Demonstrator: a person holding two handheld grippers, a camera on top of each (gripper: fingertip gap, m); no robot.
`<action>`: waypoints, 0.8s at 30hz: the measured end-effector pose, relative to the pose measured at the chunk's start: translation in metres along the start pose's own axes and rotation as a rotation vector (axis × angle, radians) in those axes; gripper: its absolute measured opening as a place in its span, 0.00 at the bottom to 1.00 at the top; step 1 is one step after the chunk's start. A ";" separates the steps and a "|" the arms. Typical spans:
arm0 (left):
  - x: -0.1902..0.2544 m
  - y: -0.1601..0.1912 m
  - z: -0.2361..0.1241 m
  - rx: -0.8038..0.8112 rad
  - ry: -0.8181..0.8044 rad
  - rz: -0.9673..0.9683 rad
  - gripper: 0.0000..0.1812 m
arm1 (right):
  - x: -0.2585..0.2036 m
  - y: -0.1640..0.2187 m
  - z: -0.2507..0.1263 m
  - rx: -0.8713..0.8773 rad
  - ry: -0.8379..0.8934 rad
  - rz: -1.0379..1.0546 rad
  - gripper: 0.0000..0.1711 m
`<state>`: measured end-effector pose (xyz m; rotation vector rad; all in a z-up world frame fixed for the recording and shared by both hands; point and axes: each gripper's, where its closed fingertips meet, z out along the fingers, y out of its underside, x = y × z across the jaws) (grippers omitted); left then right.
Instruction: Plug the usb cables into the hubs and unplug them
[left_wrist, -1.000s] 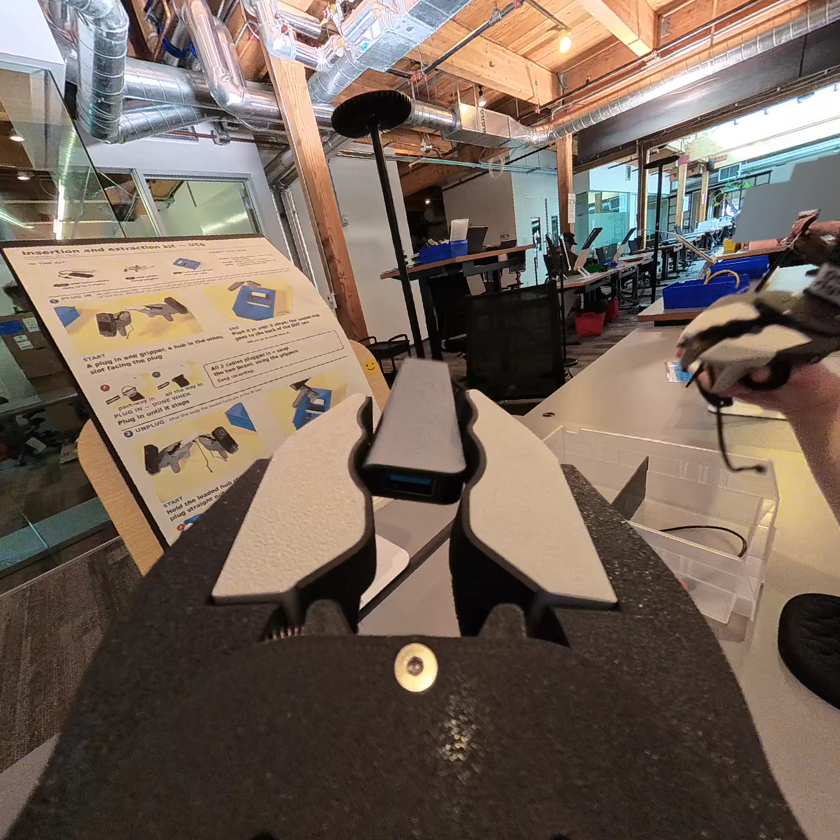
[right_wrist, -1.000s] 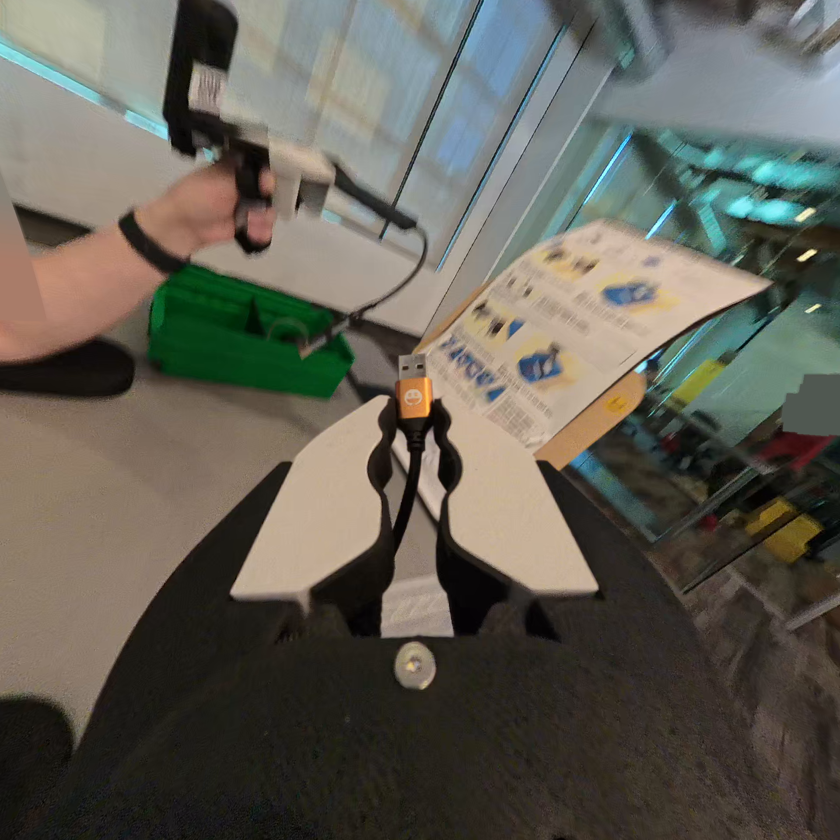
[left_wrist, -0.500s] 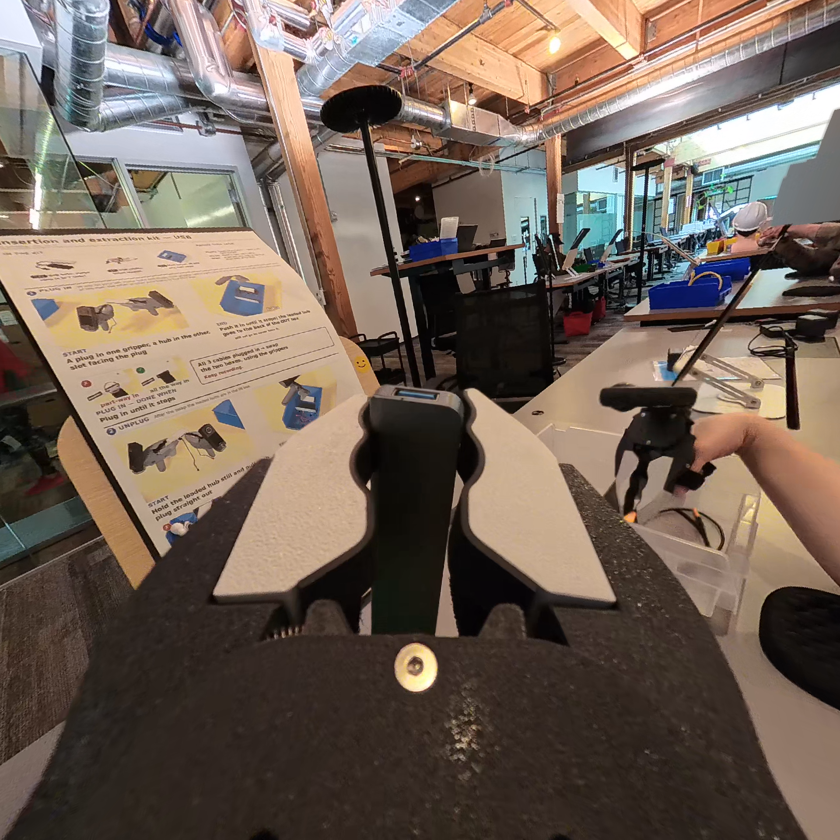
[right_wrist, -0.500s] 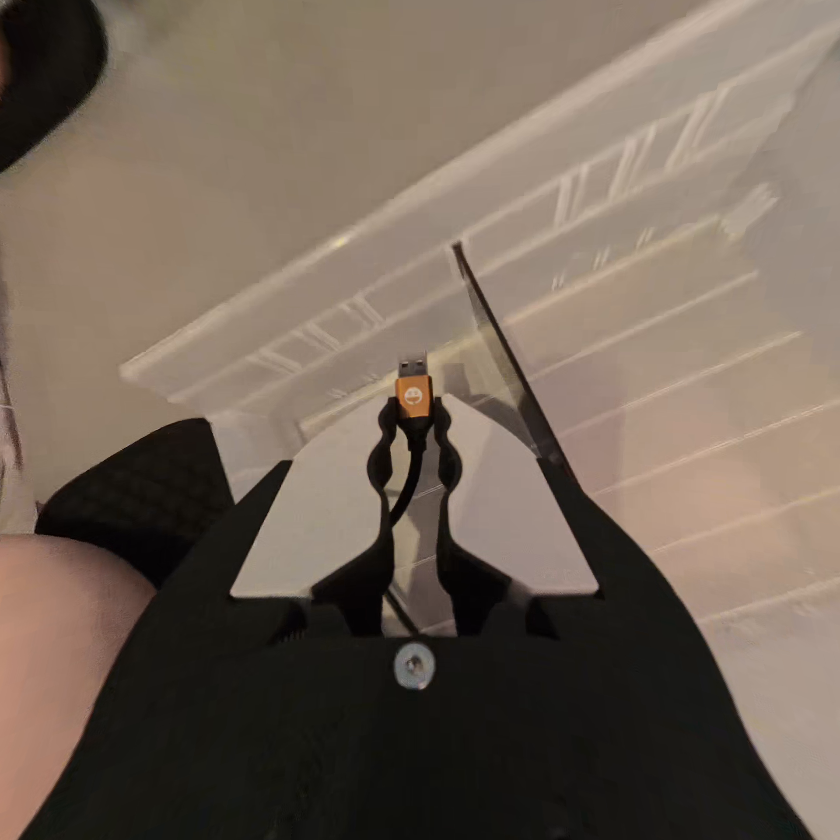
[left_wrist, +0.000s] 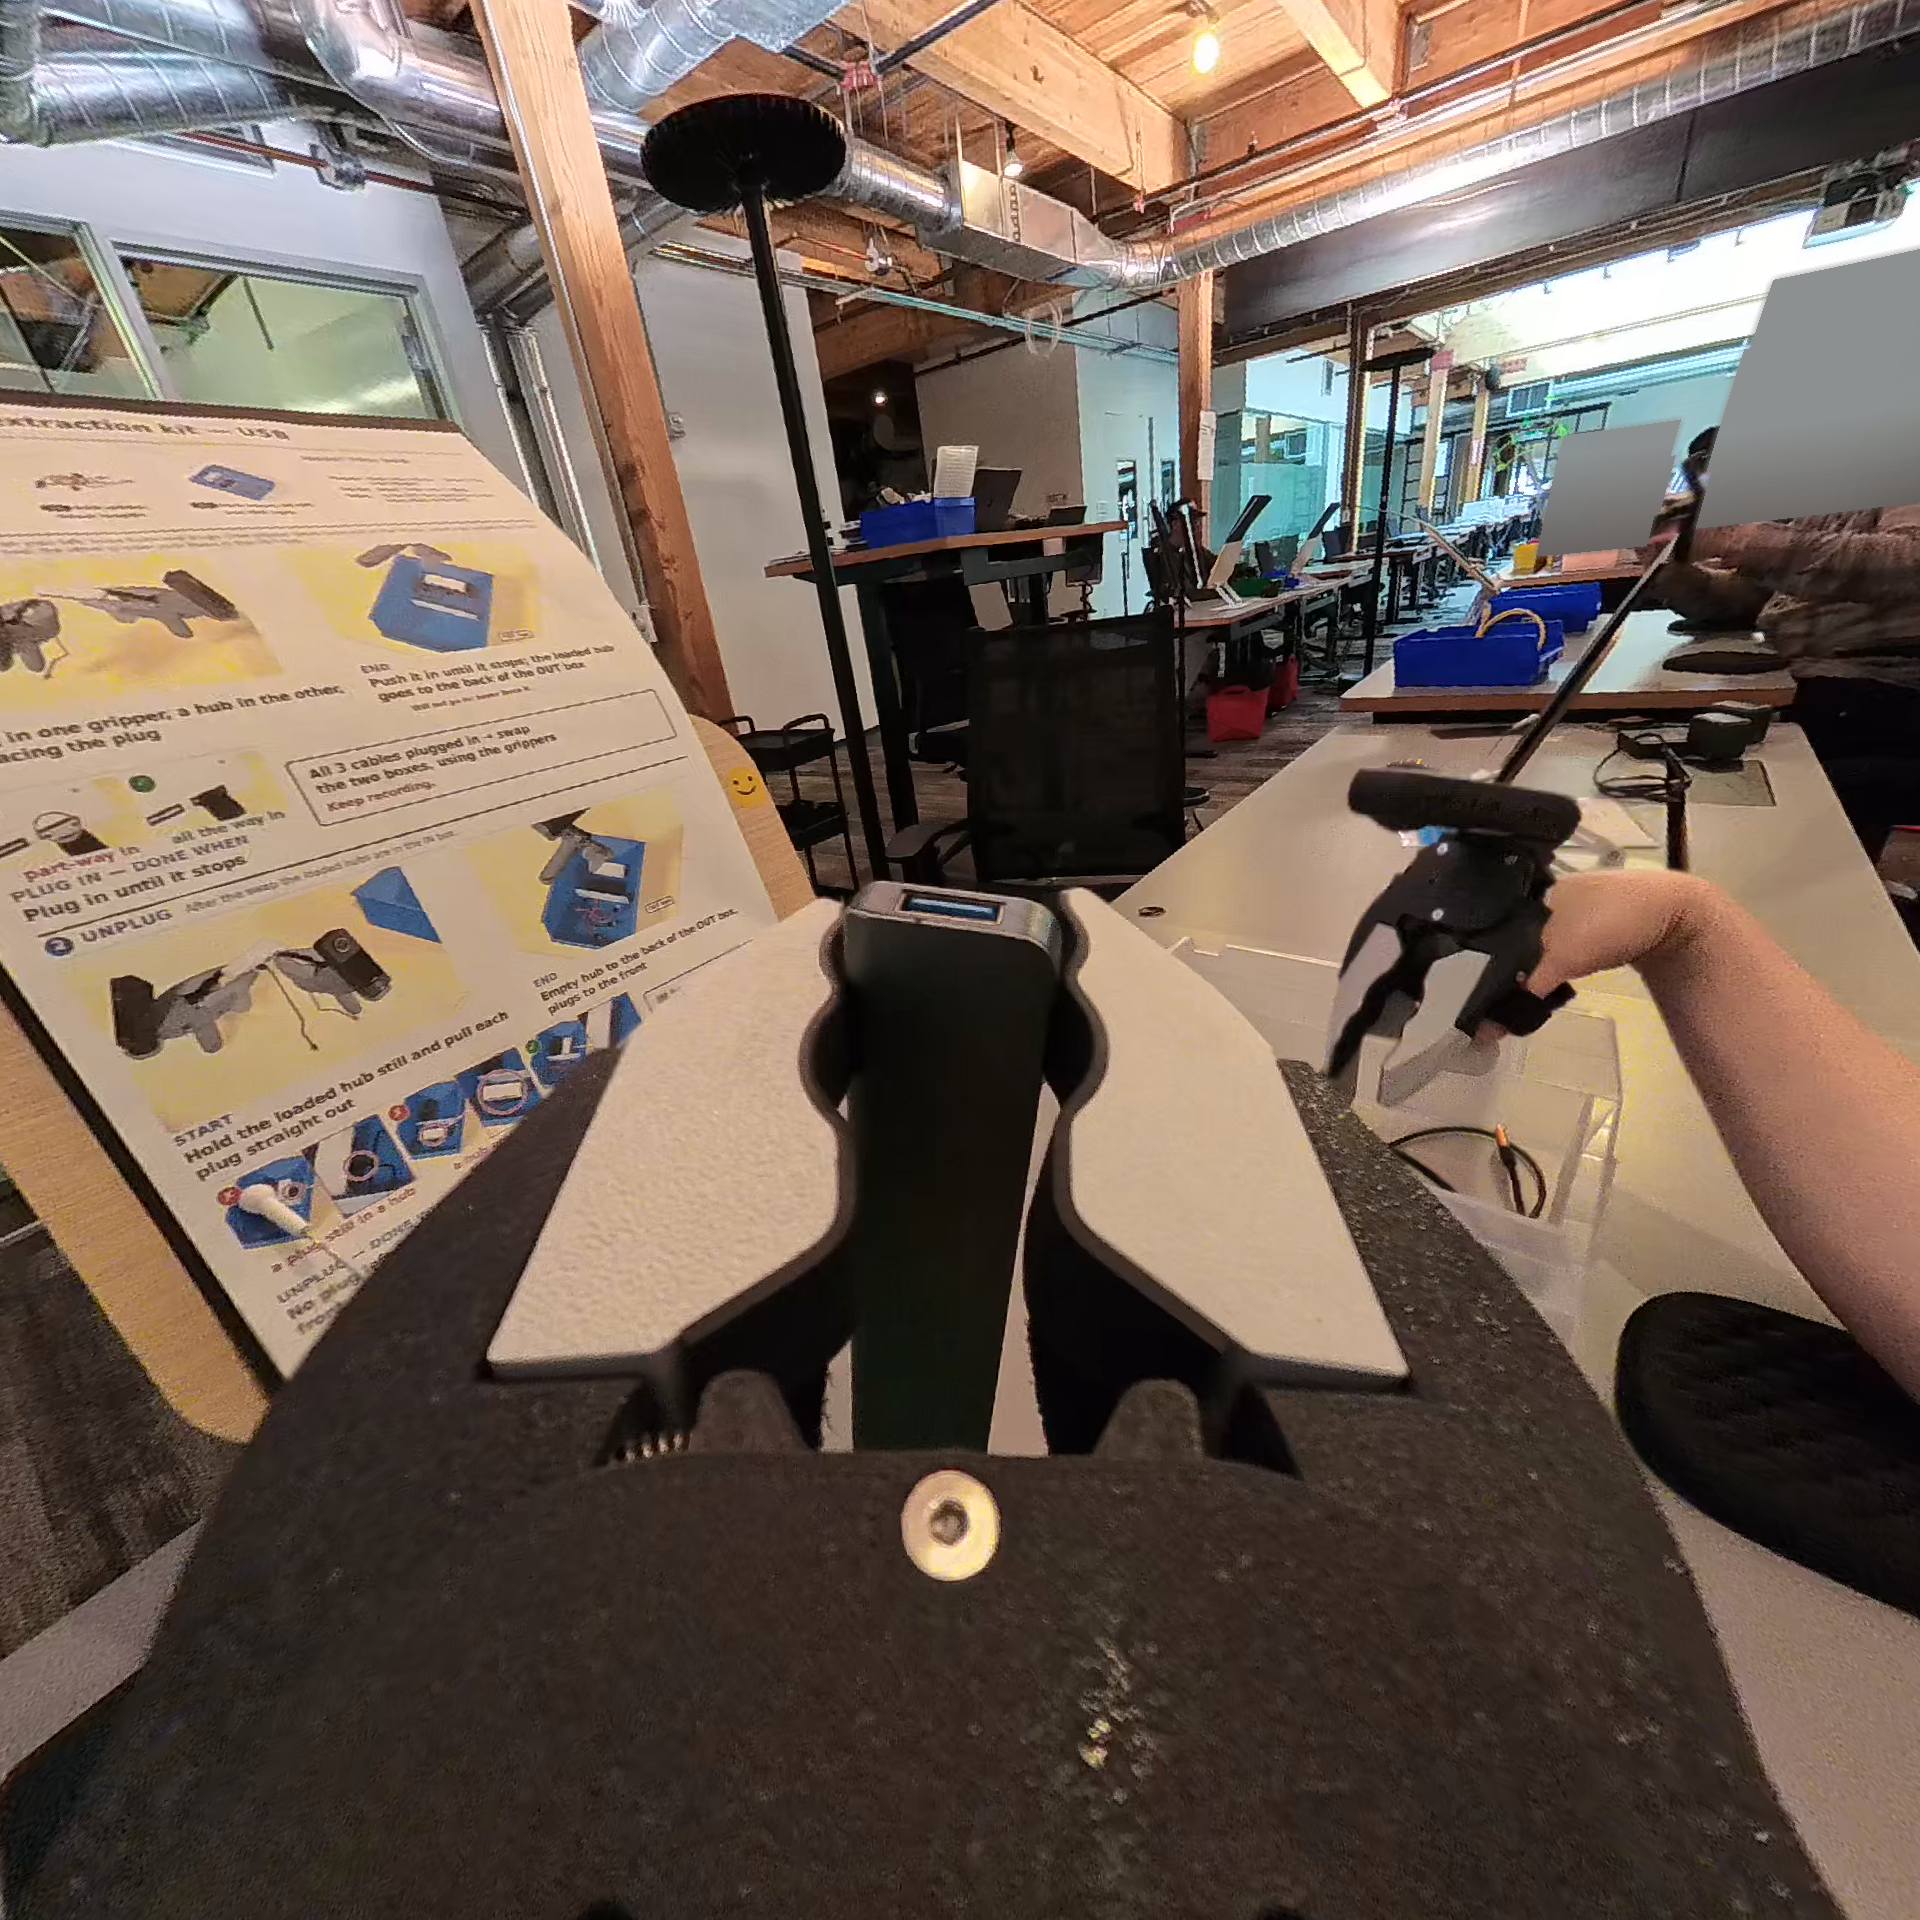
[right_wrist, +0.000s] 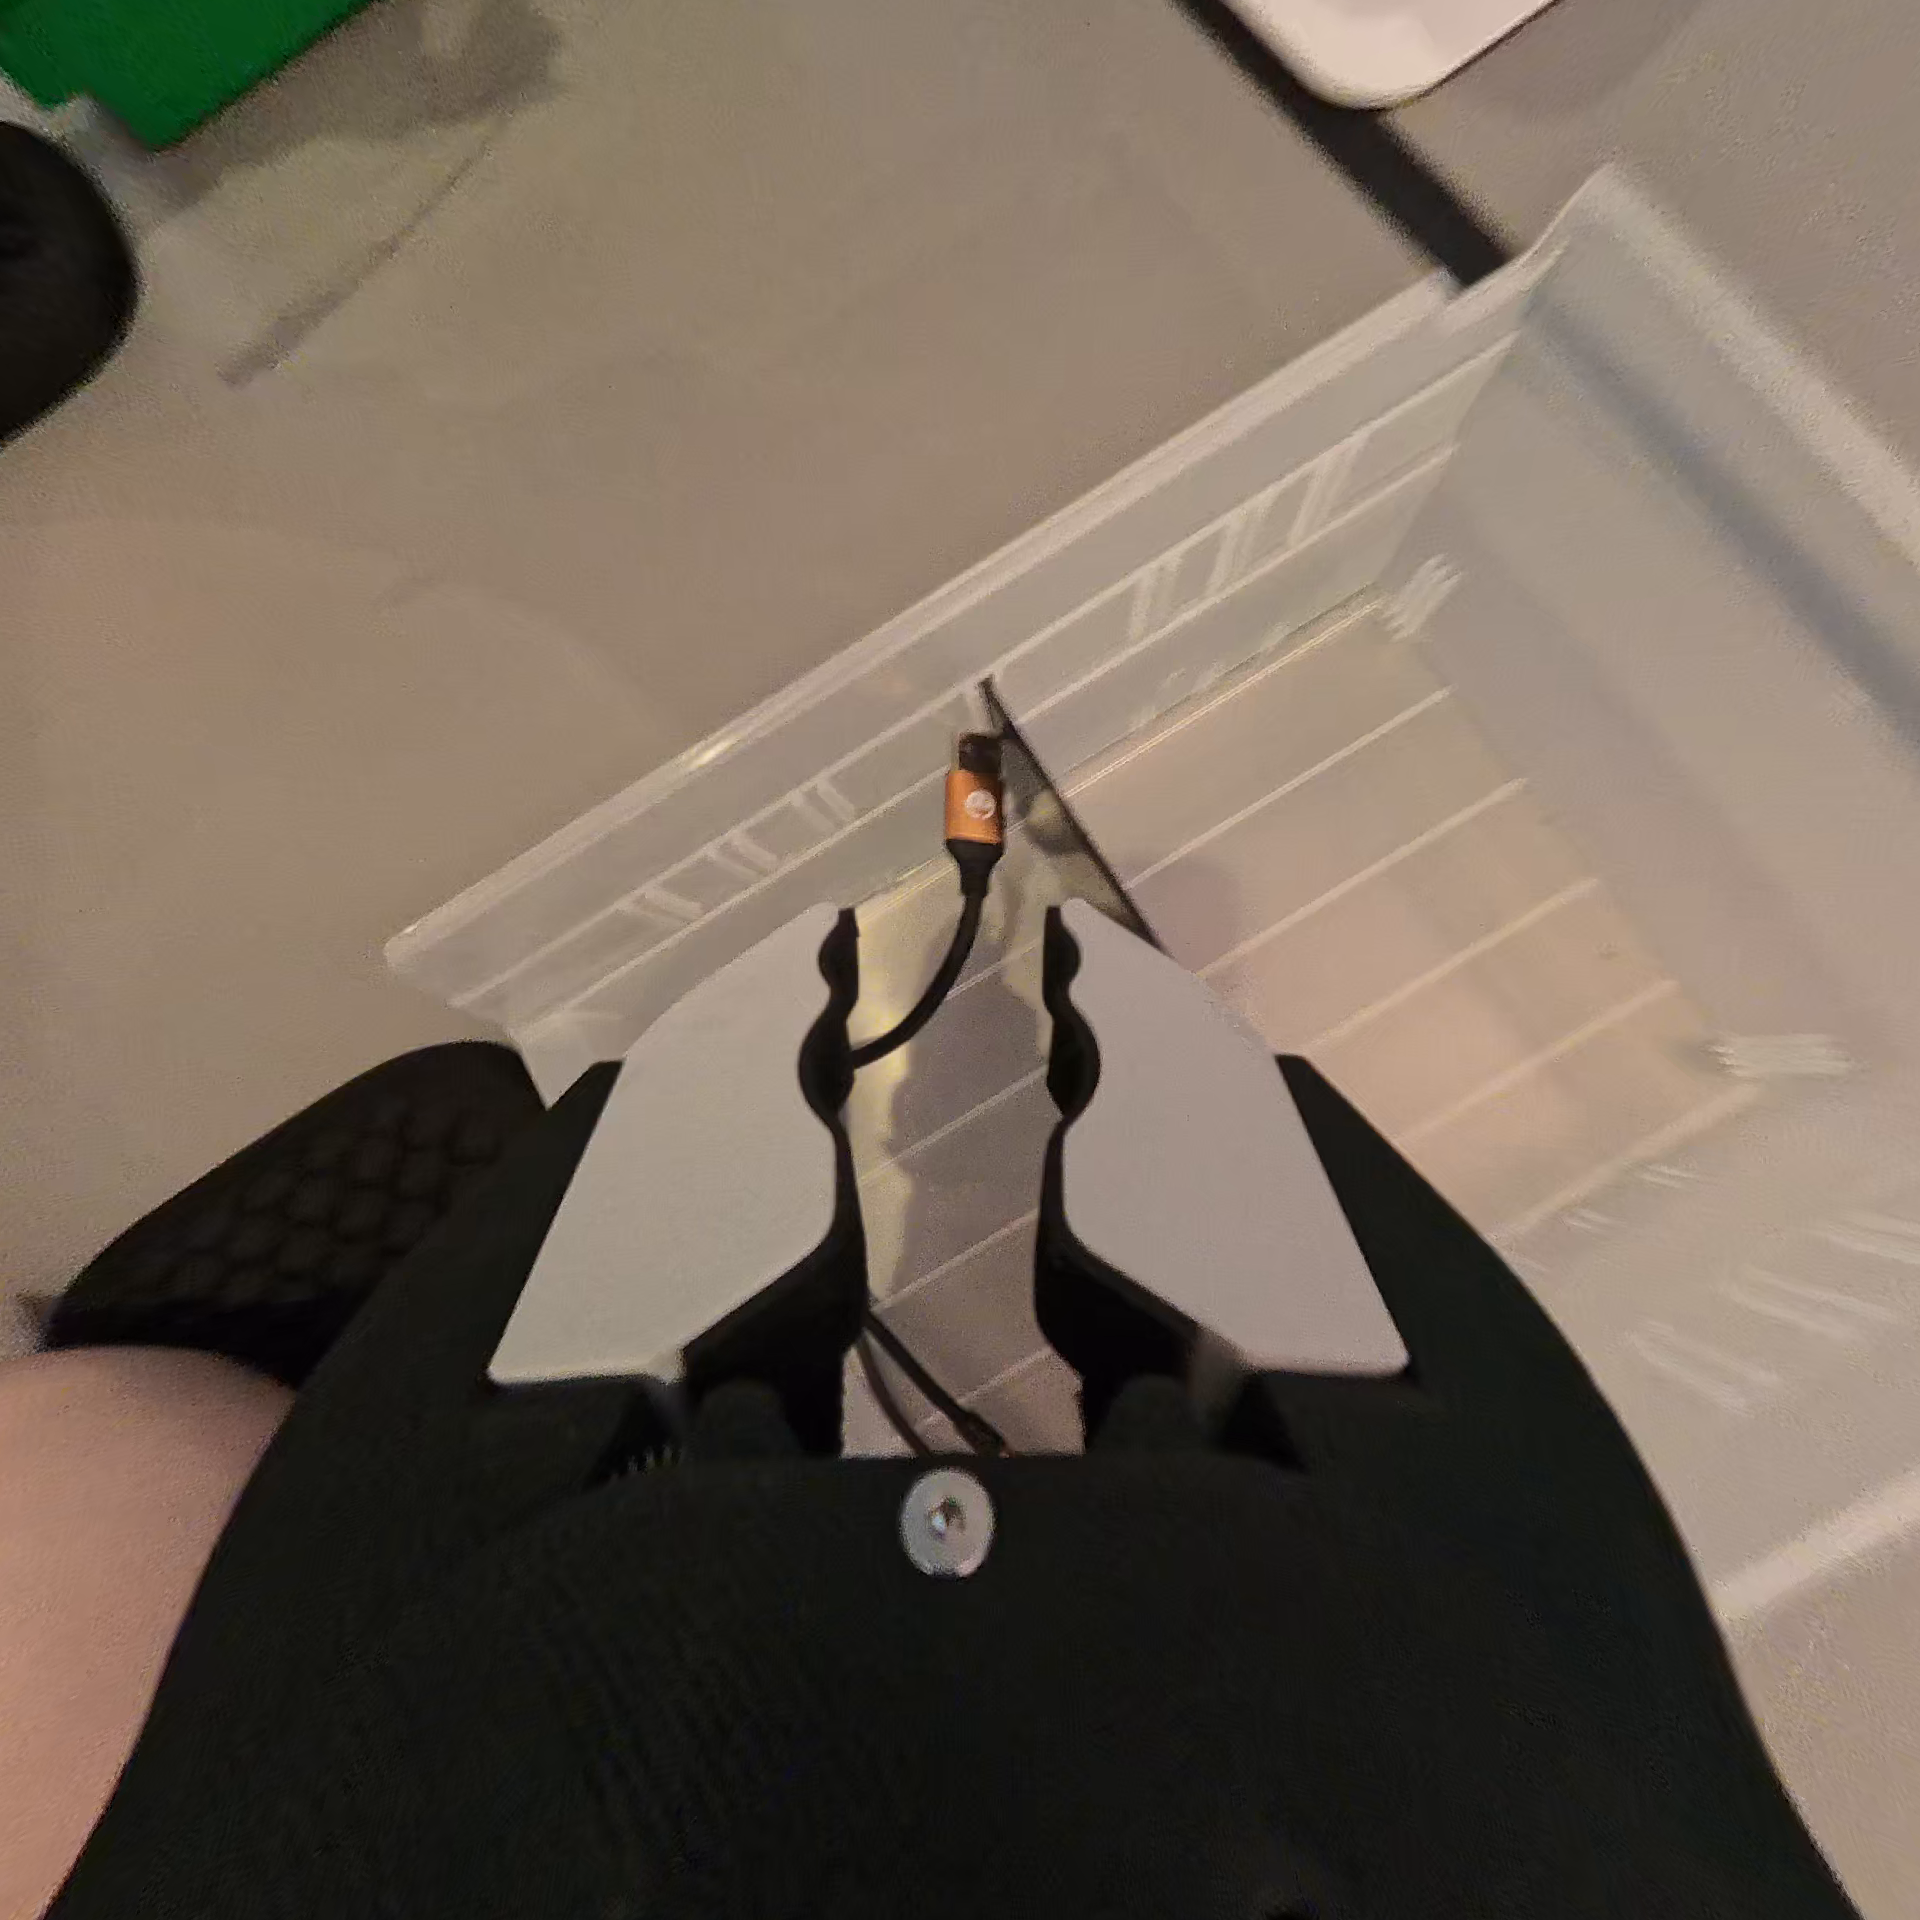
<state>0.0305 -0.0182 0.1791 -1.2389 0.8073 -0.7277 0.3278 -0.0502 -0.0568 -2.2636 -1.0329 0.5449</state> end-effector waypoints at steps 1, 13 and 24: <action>0.003 -0.001 0.001 0.007 0.009 -0.001 0.19 | 0.002 -0.009 -0.008 0.018 0.069 -0.037 0.21; 0.046 -0.006 0.010 0.053 0.237 -0.130 0.18 | -0.164 -0.240 0.002 0.961 -0.206 -0.371 0.28; 0.090 -0.003 0.017 0.027 0.458 -0.207 0.19 | -0.221 -0.239 0.053 0.910 -0.414 -0.415 0.19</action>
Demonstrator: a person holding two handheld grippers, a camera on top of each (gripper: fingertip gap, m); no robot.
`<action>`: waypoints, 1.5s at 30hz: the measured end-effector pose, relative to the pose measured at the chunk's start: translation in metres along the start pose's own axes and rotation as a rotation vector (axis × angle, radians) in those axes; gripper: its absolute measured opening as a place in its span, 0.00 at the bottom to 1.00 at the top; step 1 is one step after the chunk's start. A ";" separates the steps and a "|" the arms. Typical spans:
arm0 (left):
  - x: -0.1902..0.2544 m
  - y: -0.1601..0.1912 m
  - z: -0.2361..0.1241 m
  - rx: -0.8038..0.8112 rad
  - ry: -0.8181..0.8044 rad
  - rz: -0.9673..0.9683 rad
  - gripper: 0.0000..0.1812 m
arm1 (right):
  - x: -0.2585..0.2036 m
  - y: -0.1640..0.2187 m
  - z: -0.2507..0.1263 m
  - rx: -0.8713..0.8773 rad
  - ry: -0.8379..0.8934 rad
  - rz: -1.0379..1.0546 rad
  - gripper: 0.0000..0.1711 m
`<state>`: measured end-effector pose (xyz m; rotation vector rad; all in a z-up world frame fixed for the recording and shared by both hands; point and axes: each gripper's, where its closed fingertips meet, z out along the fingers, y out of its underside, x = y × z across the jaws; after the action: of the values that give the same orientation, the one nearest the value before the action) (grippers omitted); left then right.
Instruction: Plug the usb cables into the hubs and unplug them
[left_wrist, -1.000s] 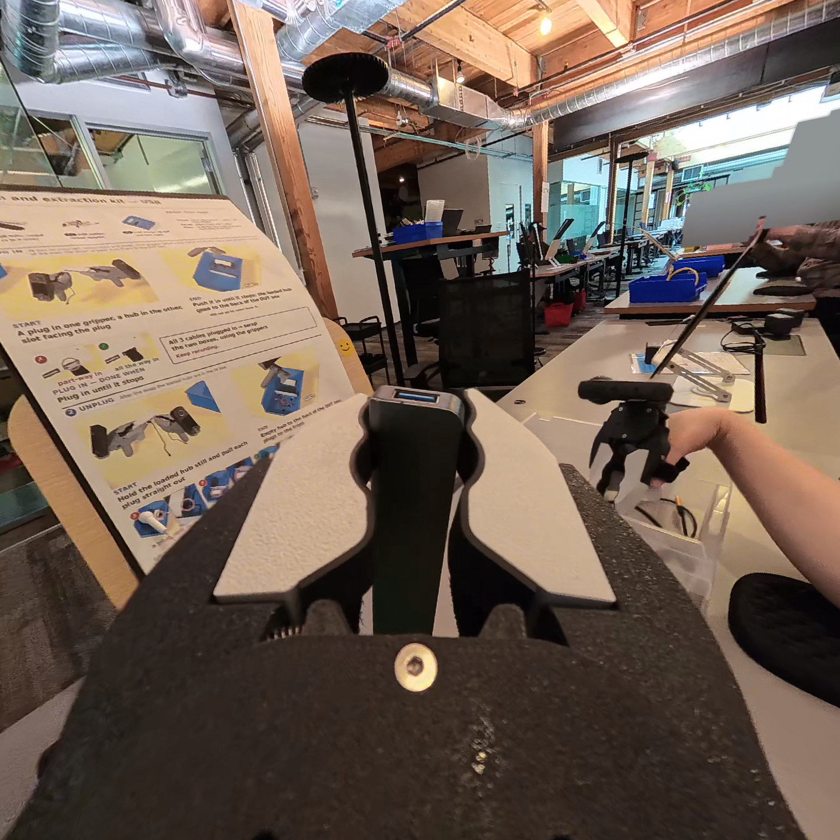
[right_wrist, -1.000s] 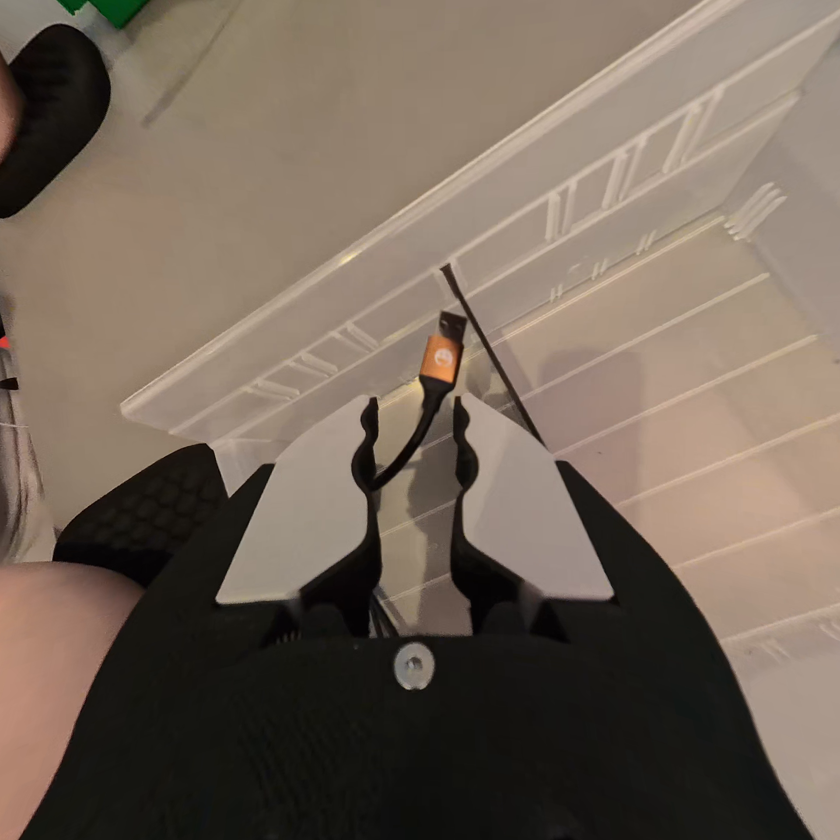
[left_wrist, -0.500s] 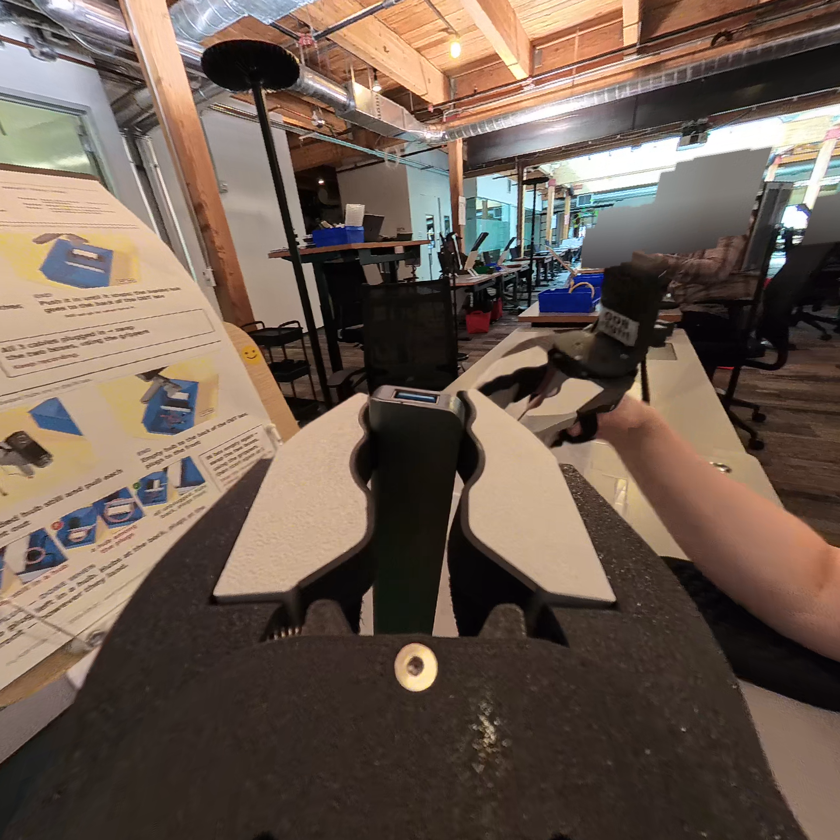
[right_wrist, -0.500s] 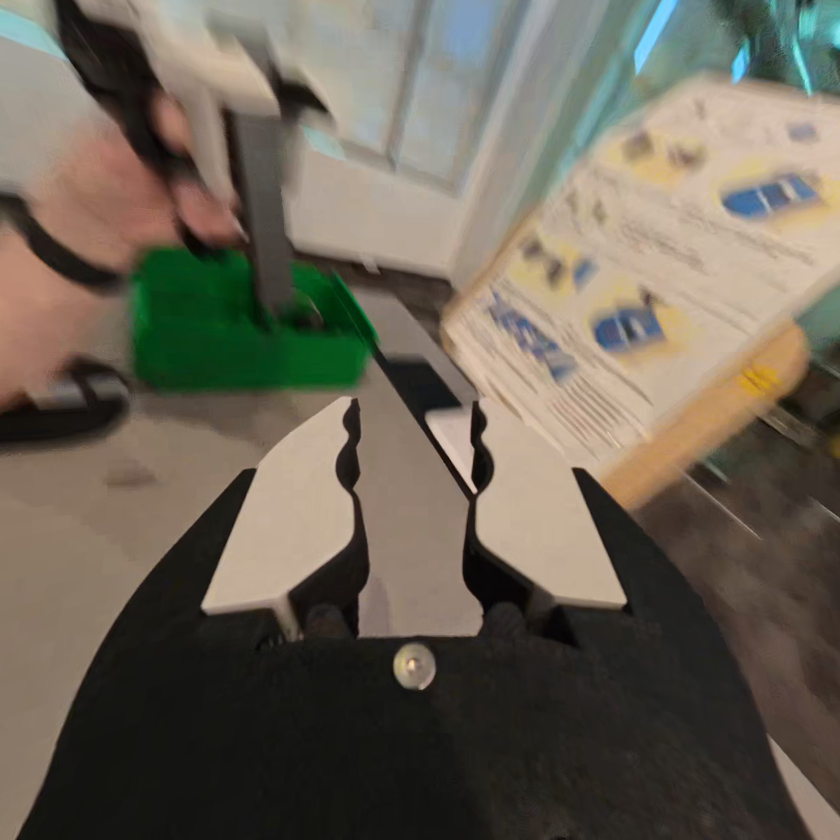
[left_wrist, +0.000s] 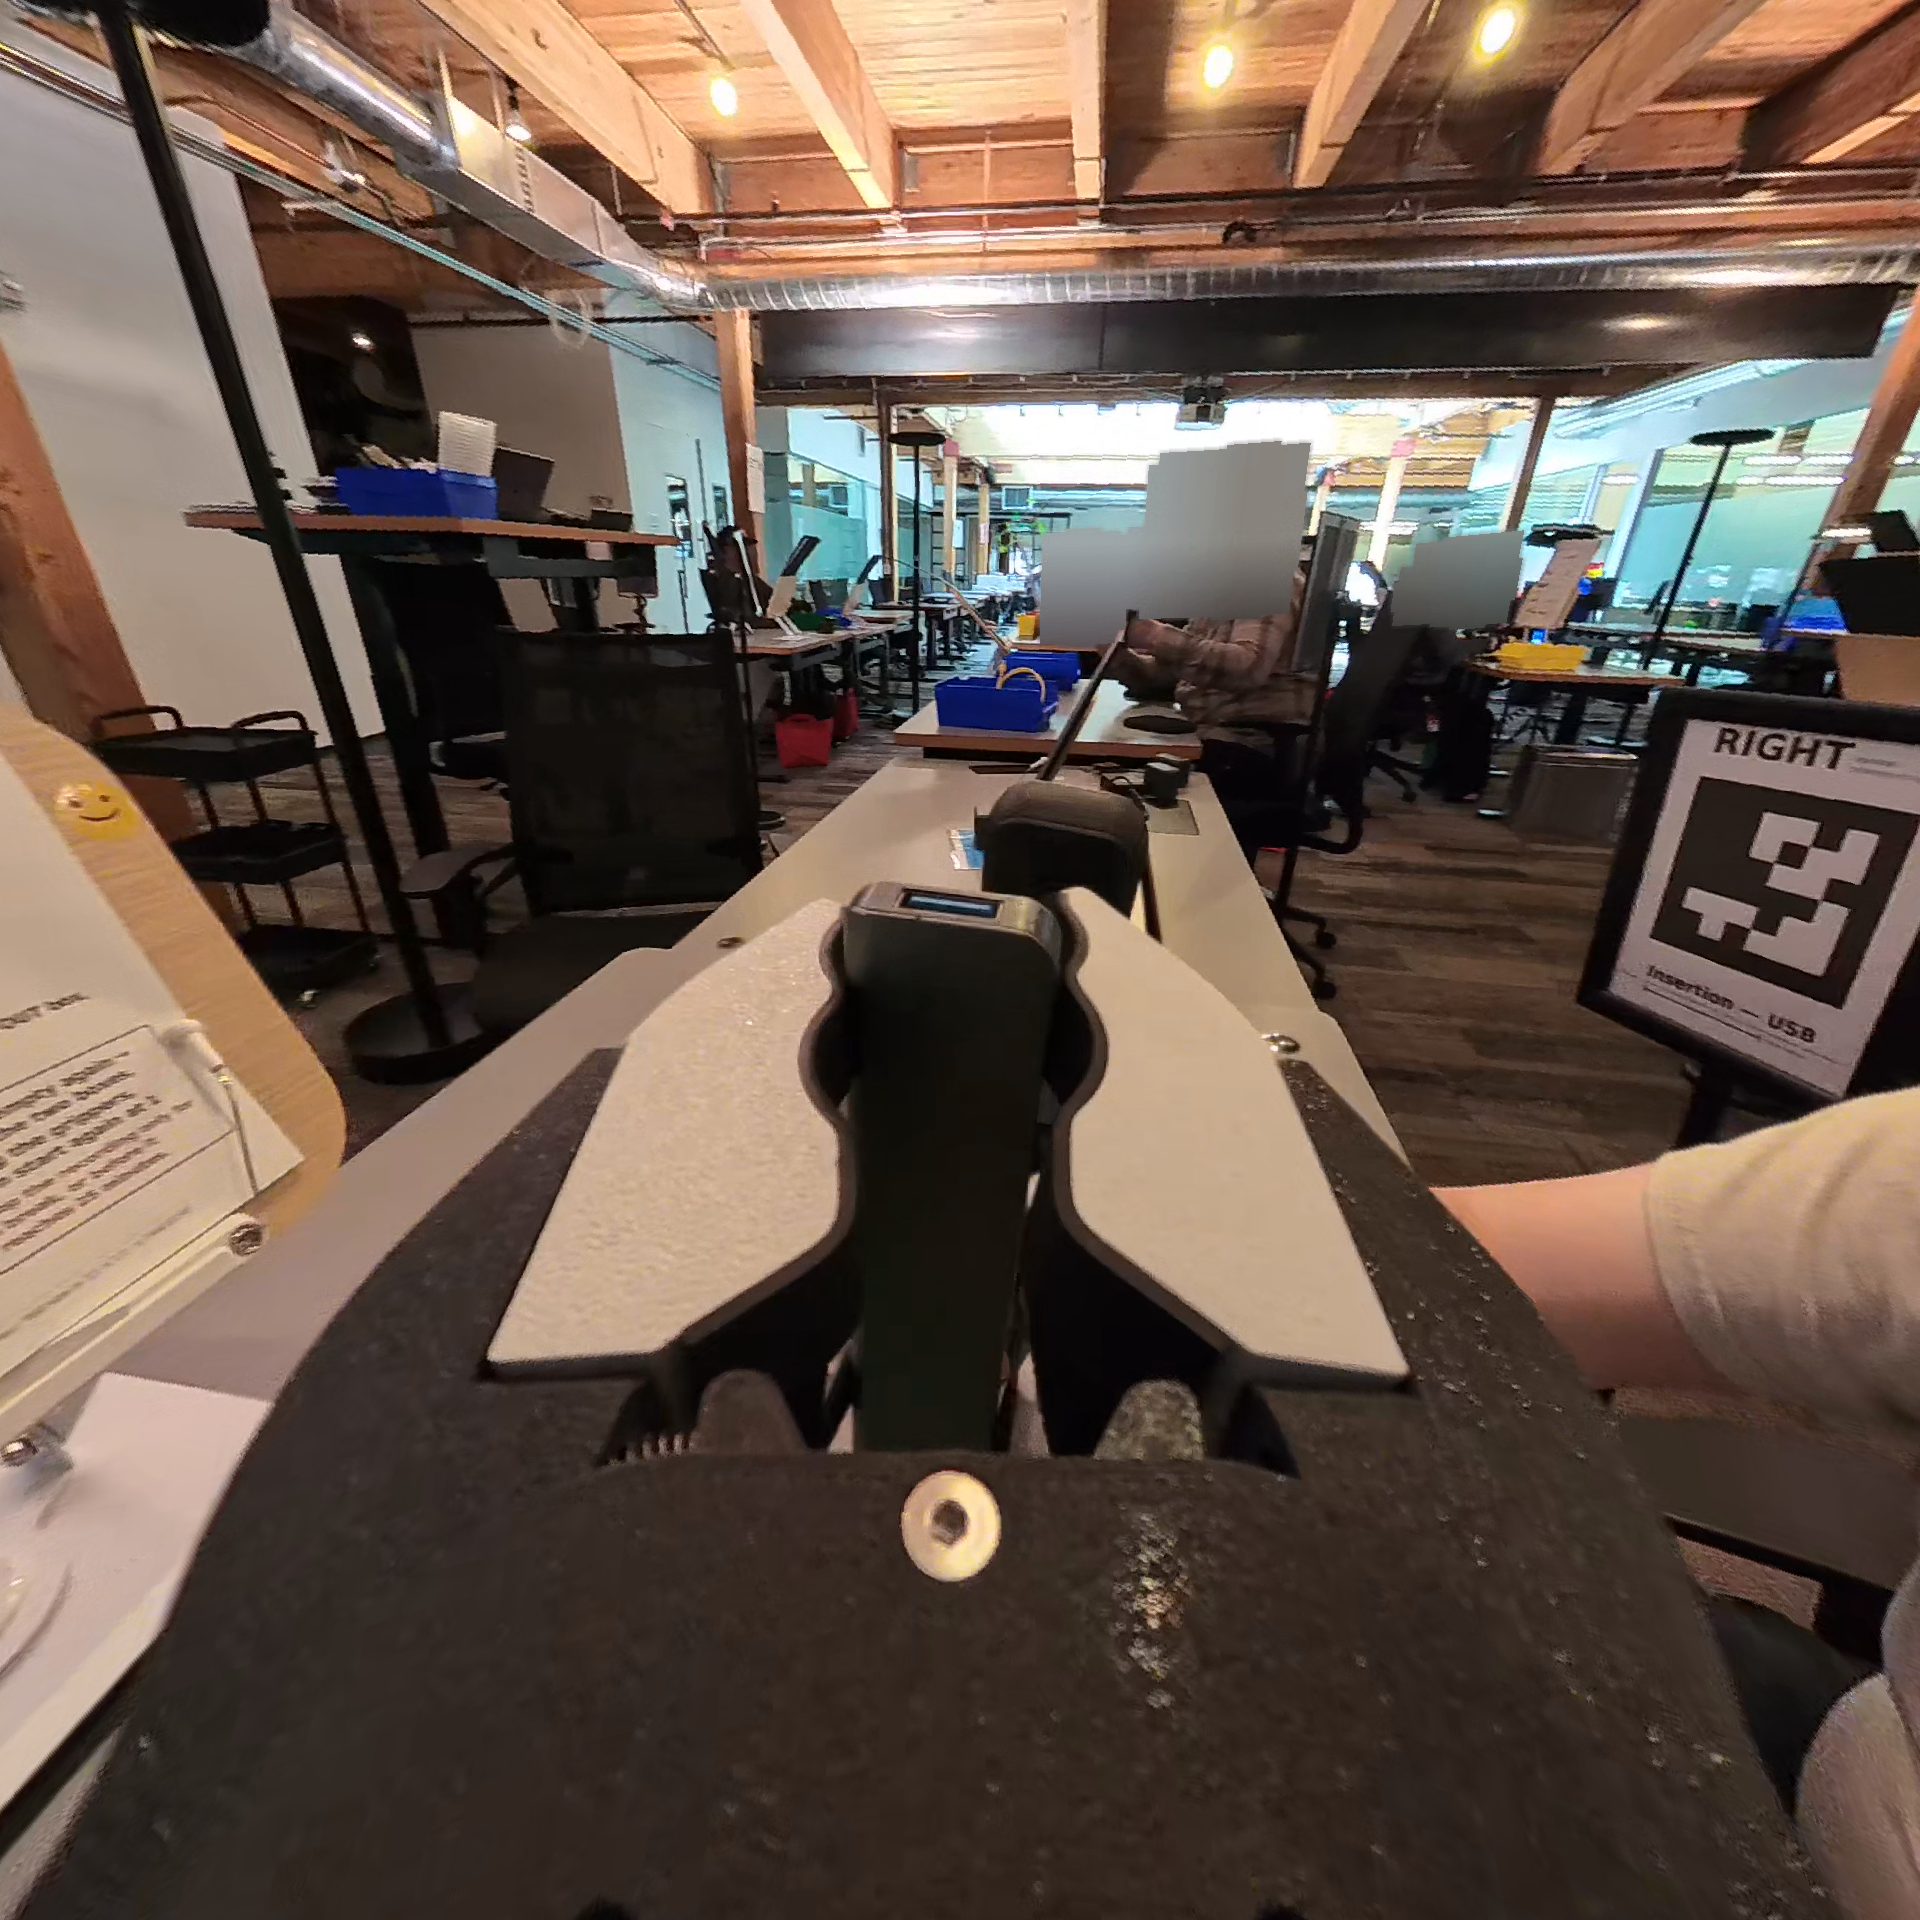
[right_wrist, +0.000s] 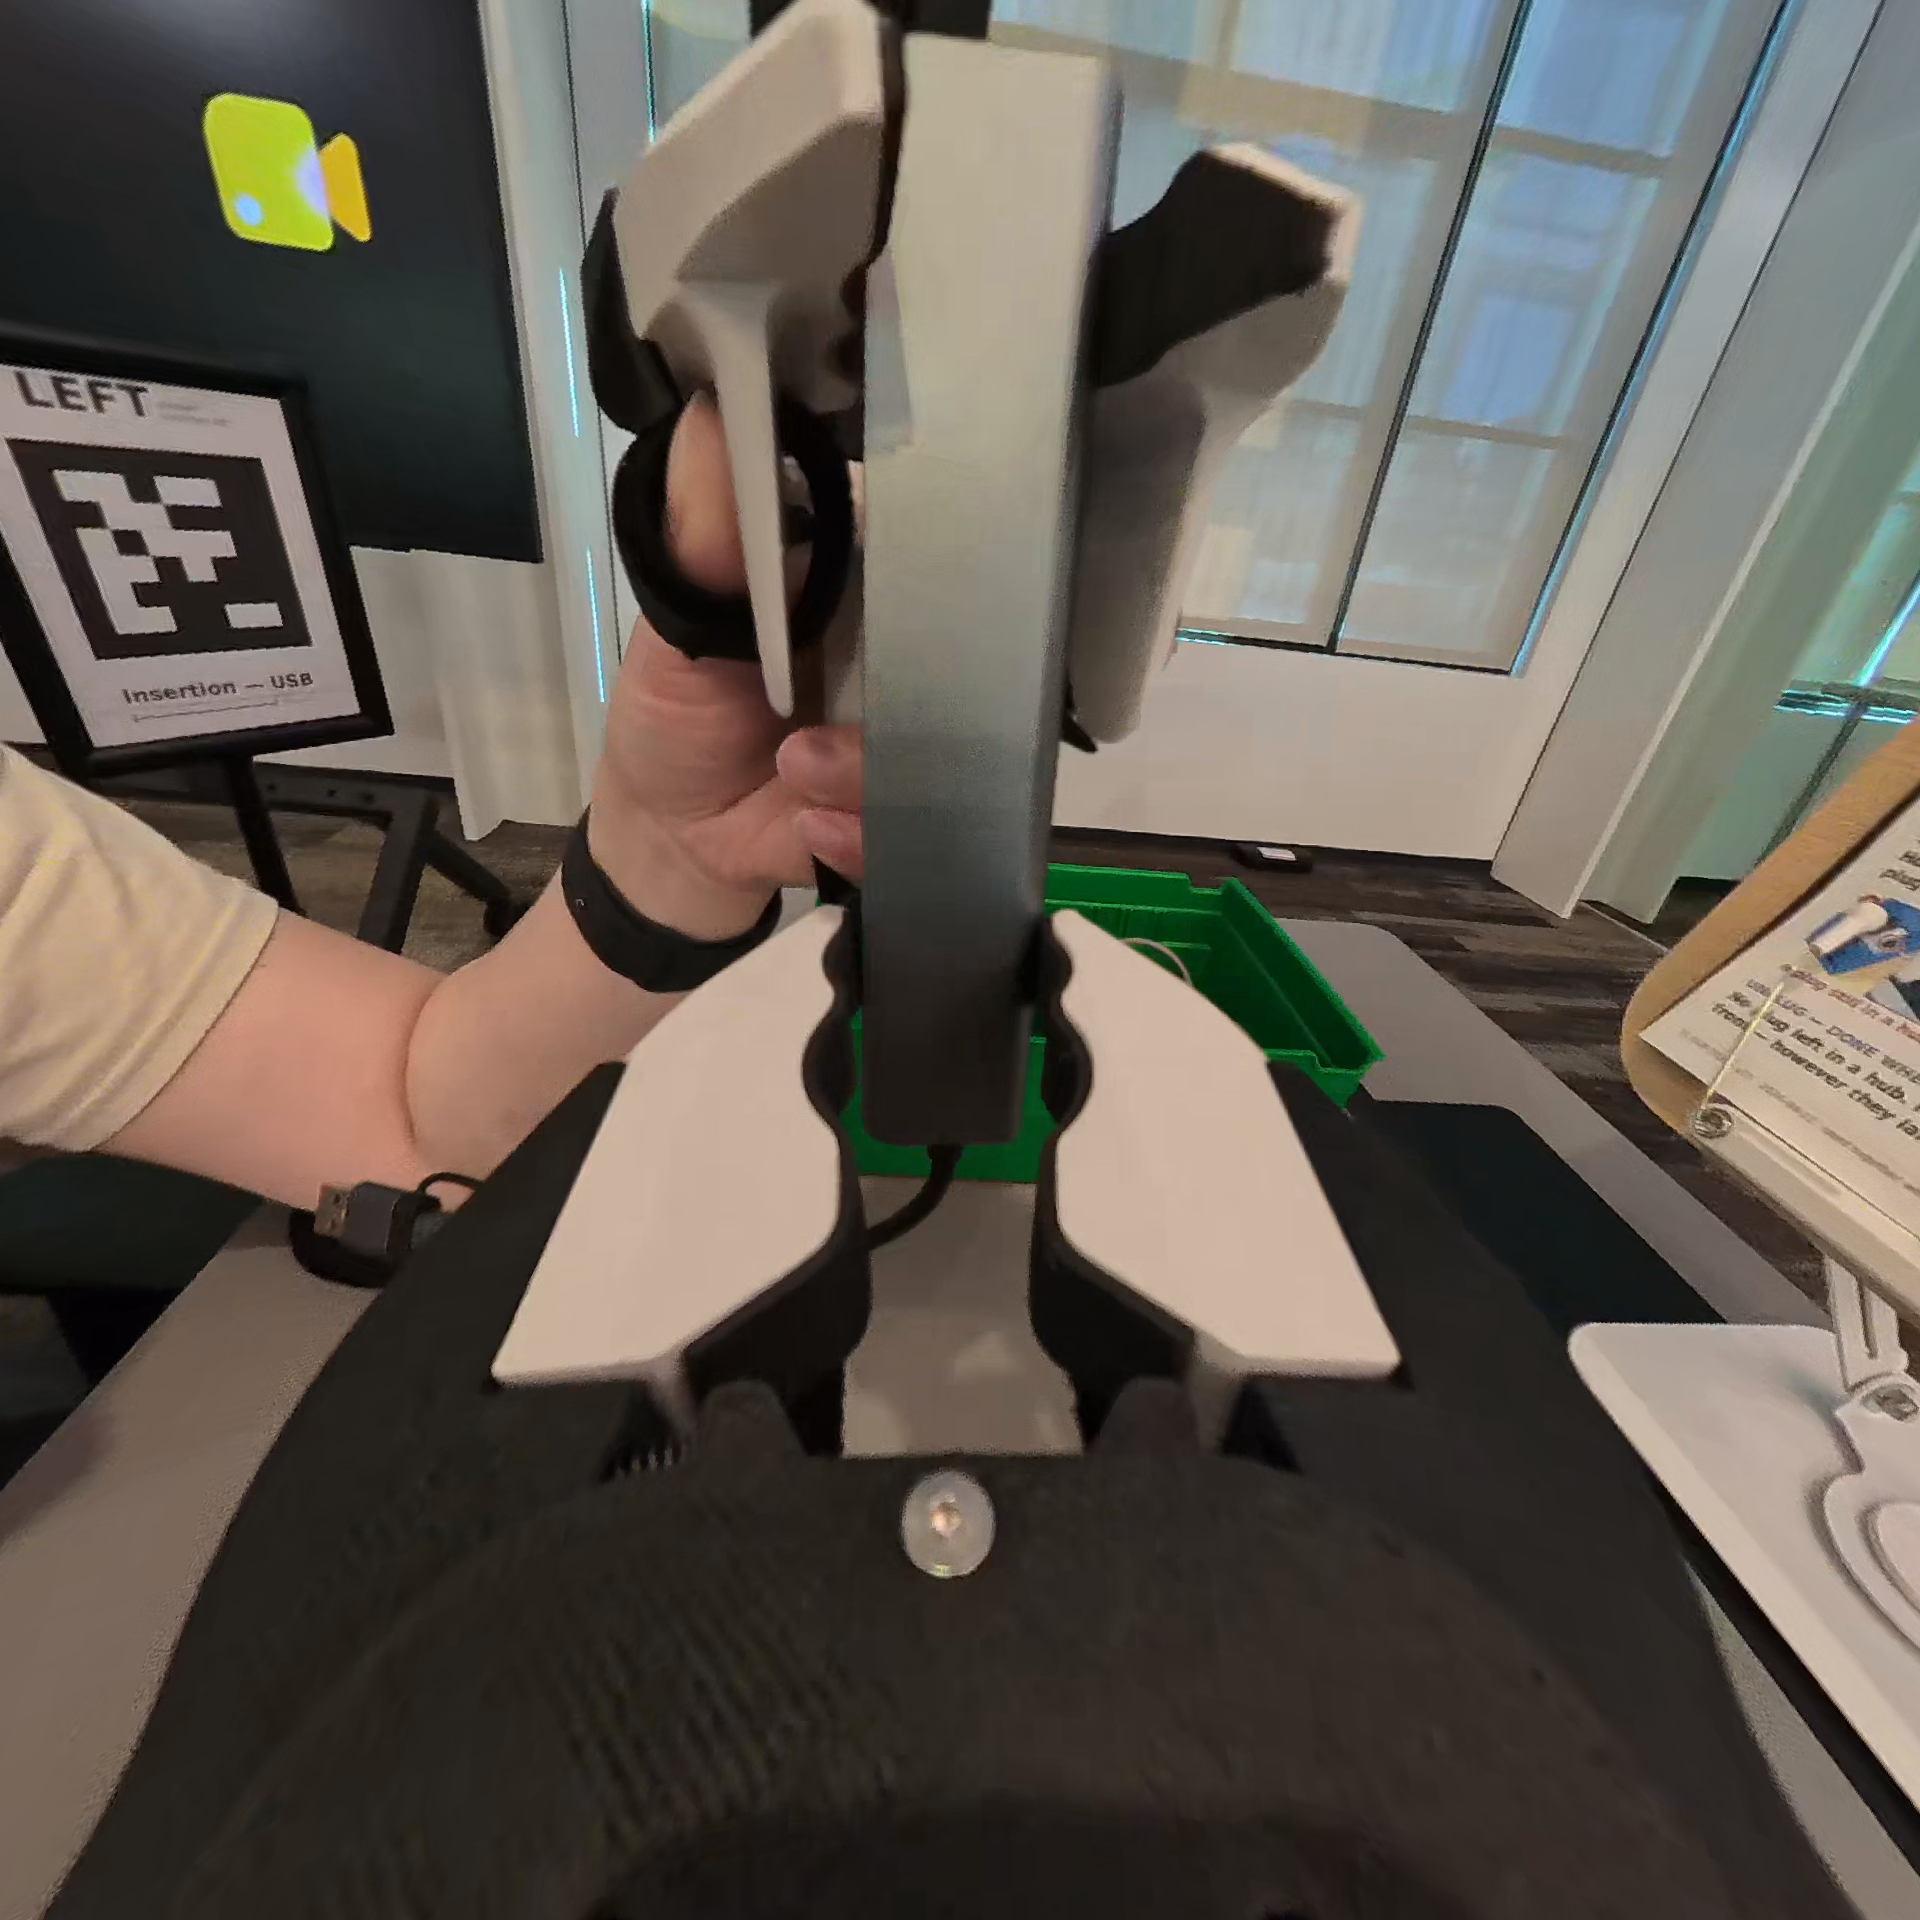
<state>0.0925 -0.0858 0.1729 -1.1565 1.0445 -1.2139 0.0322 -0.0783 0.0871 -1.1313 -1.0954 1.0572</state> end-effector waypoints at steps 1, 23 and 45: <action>0.002 0.000 0.001 0.007 0.009 -0.006 0.19 | -0.001 0.000 0.000 -0.008 -0.002 -0.008 0.19; -0.050 -0.083 -0.147 0.295 -0.356 0.071 0.25 | 0.124 -0.093 -0.338 -0.004 1.214 -0.249 0.19; -0.049 -0.059 -0.103 0.167 -0.303 0.057 0.24 | 0.192 0.117 -0.344 -0.745 1.092 0.148 0.19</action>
<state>-0.0210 -0.0455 0.2172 -1.1305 0.7291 -1.0226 0.3912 0.0760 -0.0389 -2.0441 -0.4771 -0.0274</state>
